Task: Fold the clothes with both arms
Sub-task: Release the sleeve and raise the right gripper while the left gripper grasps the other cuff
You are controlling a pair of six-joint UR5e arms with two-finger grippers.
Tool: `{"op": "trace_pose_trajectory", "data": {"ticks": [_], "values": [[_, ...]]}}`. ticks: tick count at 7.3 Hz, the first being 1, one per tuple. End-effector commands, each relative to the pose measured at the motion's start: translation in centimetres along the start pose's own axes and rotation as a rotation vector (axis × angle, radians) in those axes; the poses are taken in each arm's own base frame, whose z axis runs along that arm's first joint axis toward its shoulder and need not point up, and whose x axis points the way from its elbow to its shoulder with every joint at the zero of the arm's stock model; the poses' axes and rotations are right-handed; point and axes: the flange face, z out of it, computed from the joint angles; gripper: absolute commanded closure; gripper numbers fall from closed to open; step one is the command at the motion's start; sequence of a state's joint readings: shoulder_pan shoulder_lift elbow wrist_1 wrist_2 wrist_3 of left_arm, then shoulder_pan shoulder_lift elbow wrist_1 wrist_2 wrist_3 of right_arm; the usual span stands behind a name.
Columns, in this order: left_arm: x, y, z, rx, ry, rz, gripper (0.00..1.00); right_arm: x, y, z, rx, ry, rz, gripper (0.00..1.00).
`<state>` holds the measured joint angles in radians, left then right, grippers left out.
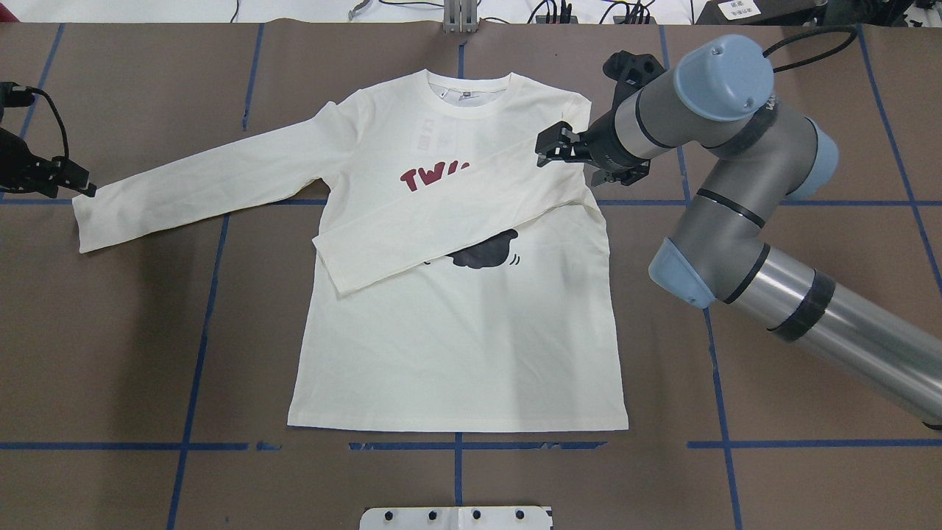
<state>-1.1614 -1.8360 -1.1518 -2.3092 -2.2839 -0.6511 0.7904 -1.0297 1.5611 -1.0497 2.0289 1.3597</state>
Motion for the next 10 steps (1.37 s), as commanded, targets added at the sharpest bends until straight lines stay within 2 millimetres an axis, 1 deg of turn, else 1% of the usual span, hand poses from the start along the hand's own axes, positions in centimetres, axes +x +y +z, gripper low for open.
{"op": "trace_pose_trajectory", "data": {"ticks": [1, 3, 4, 6, 8, 9, 10], "values": [[0.1, -1.0, 0.3, 0.023, -0.028, 0.010, 0.36, 1.6, 0.0, -0.5, 0.009, 0.009, -0.004, 0.01], [-0.4, -0.4, 0.6, 0.009, -0.029, -0.001, 0.44, 1.5, 0.0, -0.5, 0.011, 0.008, -0.005, 0.01], [-0.8, -0.2, 0.9, 0.003, -0.034, -0.007, 0.47, 1.5, 0.1, -0.5, 0.012, 0.009, -0.004, 0.01], [-0.7, -0.1, 1.3, -0.005, -0.035, -0.007, 0.47, 1.7, 0.0, -0.4, 0.011, 0.011, -0.002, 0.01], [0.0, 0.4, 2.1, -0.021, -0.034, 0.005, 0.47, 1.6, 0.1, -0.3, 0.010, 0.013, -0.002, 0.01], [0.1, 0.6, 2.4, -0.028, -0.031, 0.007, 0.51, 1.6, 0.2, -0.2, 0.008, 0.014, -0.002, 0.01], [0.0, 0.7, 2.4, -0.029, -0.033, 0.005, 0.61, 1.5, 0.2, -0.3, 0.009, 0.011, -0.004, 0.01]]}}
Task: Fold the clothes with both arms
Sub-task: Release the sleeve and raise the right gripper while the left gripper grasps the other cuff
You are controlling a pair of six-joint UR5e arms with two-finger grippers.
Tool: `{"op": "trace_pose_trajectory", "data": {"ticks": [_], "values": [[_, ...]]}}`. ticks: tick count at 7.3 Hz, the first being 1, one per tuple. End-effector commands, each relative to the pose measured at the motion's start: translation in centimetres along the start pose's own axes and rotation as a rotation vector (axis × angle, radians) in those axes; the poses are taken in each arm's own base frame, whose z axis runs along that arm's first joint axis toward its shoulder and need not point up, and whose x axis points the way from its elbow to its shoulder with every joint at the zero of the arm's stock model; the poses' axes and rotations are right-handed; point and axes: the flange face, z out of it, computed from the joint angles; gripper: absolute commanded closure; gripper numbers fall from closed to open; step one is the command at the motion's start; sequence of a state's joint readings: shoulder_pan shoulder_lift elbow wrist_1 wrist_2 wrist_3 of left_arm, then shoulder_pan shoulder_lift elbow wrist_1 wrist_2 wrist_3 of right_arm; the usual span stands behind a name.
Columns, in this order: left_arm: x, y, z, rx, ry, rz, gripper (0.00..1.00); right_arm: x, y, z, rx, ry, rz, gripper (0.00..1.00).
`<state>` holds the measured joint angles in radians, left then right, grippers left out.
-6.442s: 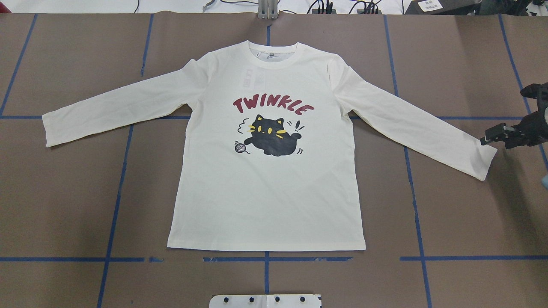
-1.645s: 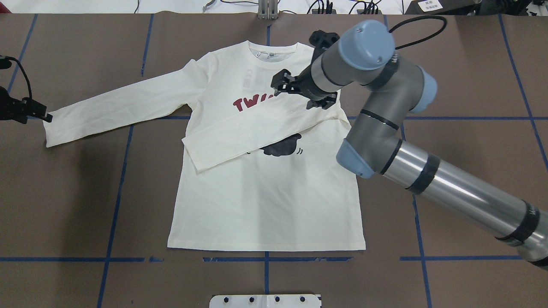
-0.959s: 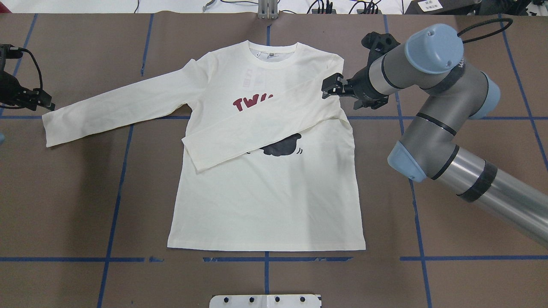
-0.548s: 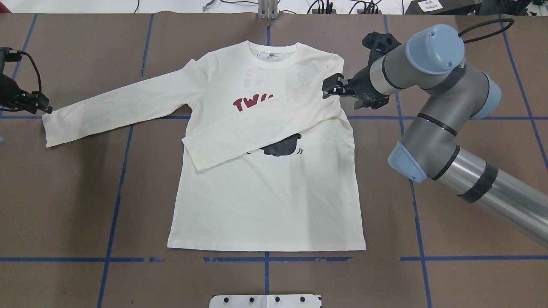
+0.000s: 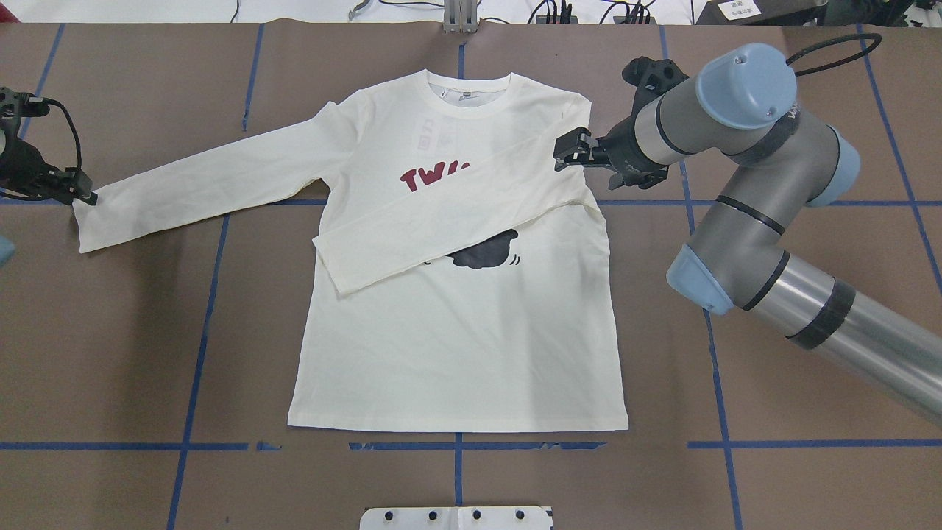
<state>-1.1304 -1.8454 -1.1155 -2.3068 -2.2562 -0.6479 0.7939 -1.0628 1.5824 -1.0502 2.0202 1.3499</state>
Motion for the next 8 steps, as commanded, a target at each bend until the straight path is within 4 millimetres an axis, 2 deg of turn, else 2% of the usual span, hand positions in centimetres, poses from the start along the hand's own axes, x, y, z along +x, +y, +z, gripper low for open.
{"op": "trace_pose_trajectory", "data": {"ticks": [1, 2, 3, 4, 5, 6, 7, 8], "values": [[0.3, 0.1, 0.0, -0.004, 0.003, 0.002, 0.79, -0.1, 0.0, 0.0, 0.000, -0.001, -0.001, 0.01], [0.5, 0.3, -0.1, -0.013, 0.017, 0.005, 1.00, -0.1, 0.0, 0.0, 0.000, -0.001, -0.001, 0.01], [0.8, 0.3, -0.2, -0.014, 0.024, 0.008, 1.00, 0.0, 0.1, 0.0, -0.001, 0.000, 0.000, 0.01], [2.2, 0.1, -1.3, -0.013, 0.059, 0.024, 1.00, 0.0, 0.1, 0.0, 0.000, -0.001, -0.001, 0.01], [4.5, 0.5, -2.6, -0.066, 0.171, 0.041, 1.00, 0.1, -0.2, -0.3, -0.002, -0.005, 0.000, 0.01], [7.8, 0.2, -5.0, -0.061, 0.238, 0.070, 1.00, 1.1, -1.3, -1.0, 0.003, -0.003, 0.012, 0.01], [12.1, -0.2, -8.5, -0.048, 0.300, 0.014, 1.00, 3.8, -1.8, -1.4, -0.003, 0.015, -0.001, 0.01], [17.0, -0.5, -12.7, -0.026, 0.364, -0.051, 1.00, 7.8, -3.2, -3.2, 0.001, 0.036, -0.060, 0.00]]}}
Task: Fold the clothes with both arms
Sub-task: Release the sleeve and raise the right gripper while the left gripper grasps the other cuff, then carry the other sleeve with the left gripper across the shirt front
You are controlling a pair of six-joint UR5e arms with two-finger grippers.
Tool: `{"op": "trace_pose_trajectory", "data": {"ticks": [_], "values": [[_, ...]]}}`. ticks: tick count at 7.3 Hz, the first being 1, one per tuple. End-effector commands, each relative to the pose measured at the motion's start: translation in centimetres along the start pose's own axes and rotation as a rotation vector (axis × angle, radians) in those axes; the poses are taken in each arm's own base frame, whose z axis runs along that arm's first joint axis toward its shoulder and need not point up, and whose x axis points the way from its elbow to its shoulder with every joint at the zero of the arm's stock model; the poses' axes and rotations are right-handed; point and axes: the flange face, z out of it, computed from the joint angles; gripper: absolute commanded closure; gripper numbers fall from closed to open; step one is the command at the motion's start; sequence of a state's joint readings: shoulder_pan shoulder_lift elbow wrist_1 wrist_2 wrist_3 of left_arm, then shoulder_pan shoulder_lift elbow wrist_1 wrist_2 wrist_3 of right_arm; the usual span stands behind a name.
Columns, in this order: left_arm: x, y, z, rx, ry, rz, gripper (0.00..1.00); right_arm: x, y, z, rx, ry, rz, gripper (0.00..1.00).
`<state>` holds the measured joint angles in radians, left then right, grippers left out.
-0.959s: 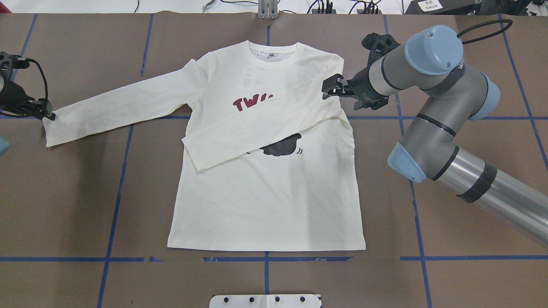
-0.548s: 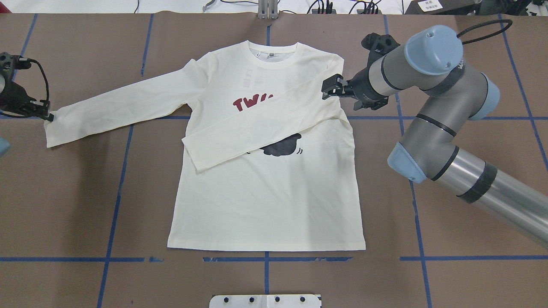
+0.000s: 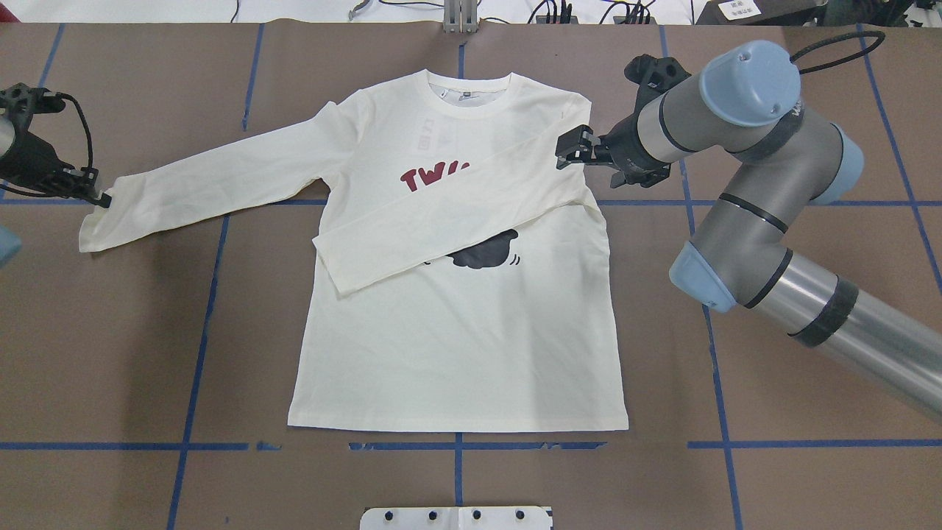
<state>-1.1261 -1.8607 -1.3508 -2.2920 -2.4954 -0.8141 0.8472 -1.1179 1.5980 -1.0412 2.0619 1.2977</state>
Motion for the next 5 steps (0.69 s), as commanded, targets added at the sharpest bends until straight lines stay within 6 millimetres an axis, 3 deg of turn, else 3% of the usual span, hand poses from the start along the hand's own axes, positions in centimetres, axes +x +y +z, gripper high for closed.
{"op": "trace_pose_trajectory", "data": {"ticks": [1, 2, 3, 4, 5], "values": [[13.2, -0.9, -3.8, 0.038, 0.134, -0.103, 1.00, 9.2, -2.7, -3.0, 0.000, 0.058, -0.088, 0.00], [20.7, -0.9, -1.9, 0.029, 0.173, -0.151, 1.00, 14.3, -4.2, -4.9, -0.009, 0.086, -0.110, 0.00], [29.6, 0.2, 1.5, 0.067, 0.202, -0.171, 1.00, 18.3, -5.1, -6.6, -0.016, 0.104, -0.142, 0.00], [37.6, 2.5, 5.6, 0.110, 0.215, -0.196, 1.00, 21.5, -5.5, -7.8, -0.025, 0.117, -0.153, 0.00], [45.1, 4.6, 8.5, 0.142, 0.191, -0.192, 1.00, 22.6, -5.5, -8.4, -0.032, 0.114, -0.143, 0.00]]}}
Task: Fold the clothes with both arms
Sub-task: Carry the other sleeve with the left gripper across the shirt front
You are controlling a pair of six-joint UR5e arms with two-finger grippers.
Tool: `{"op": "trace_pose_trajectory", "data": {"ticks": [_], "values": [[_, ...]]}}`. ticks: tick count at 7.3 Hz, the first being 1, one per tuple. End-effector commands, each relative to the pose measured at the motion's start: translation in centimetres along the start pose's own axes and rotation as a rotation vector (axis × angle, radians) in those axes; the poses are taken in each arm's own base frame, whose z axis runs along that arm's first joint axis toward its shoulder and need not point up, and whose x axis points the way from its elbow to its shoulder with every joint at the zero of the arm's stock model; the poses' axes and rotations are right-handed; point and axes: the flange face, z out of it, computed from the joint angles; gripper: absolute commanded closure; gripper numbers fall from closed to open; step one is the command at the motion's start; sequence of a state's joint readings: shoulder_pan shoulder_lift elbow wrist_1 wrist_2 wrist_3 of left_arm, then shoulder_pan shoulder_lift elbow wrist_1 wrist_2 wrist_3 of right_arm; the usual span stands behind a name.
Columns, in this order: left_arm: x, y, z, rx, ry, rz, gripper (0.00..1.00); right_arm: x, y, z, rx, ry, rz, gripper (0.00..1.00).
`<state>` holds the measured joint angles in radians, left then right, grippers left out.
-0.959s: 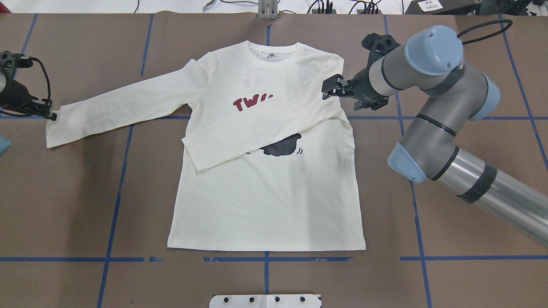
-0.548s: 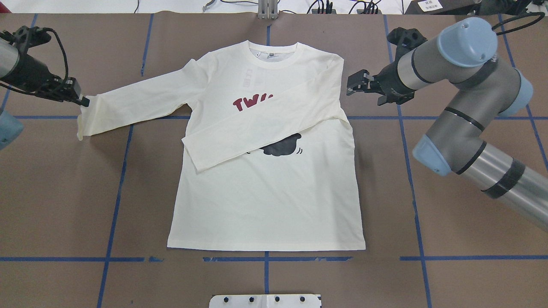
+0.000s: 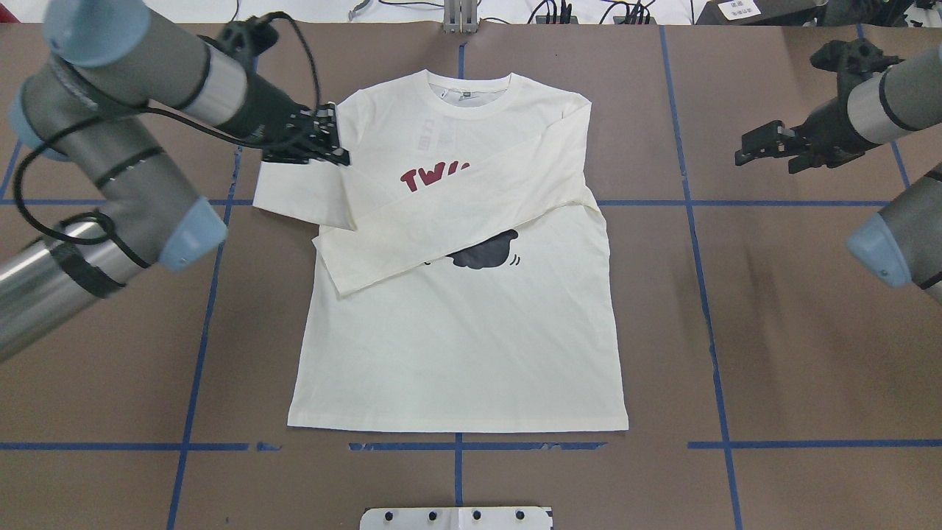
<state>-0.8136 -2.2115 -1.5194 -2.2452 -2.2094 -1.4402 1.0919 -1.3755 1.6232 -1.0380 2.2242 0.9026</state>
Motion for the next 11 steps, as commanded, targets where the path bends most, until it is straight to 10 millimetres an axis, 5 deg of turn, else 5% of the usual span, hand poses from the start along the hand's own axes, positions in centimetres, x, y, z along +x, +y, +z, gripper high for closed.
{"op": "trace_pose_trajectory", "data": {"ticks": [1, 3, 4, 6, 7, 9, 10, 11], "values": [[13.3, 7.8, 8.4, 0.054, -0.001, -0.007, 1.00, 3.0, 0.5, -1.0, -0.016, 0.002, 0.003, 0.00], [22.0, 11.6, 18.4, 0.095, -0.044, -0.010, 1.00, 3.6, 0.5, -1.2, -0.013, 0.002, 0.009, 0.00], [21.4, 14.1, 21.8, 0.102, -0.015, 0.016, 1.00, 3.8, 0.6, -1.2, -0.009, -0.003, 0.005, 0.00], [22.0, 15.3, 24.1, 0.114, -0.021, 0.024, 0.98, 4.0, 0.9, -1.4, -0.005, -0.010, 0.008, 0.00], [21.8, 15.2, 24.6, 0.116, -0.013, 0.026, 0.83, 4.0, 1.1, -1.4, -0.006, -0.011, 0.007, 0.00], [24.3, 15.6, 25.5, 0.160, -0.018, 0.021, 0.75, 3.9, 1.2, -1.4, -0.018, -0.020, 0.010, 0.00], [24.5, 15.7, 25.5, 0.161, -0.017, 0.022, 0.49, 3.9, 1.2, -1.4, -0.017, -0.021, 0.010, 0.00], [25.0, 15.7, 24.9, 0.162, -0.001, 0.019, 0.45, 3.7, 1.2, -1.4, -0.016, -0.024, 0.008, 0.00]]}}
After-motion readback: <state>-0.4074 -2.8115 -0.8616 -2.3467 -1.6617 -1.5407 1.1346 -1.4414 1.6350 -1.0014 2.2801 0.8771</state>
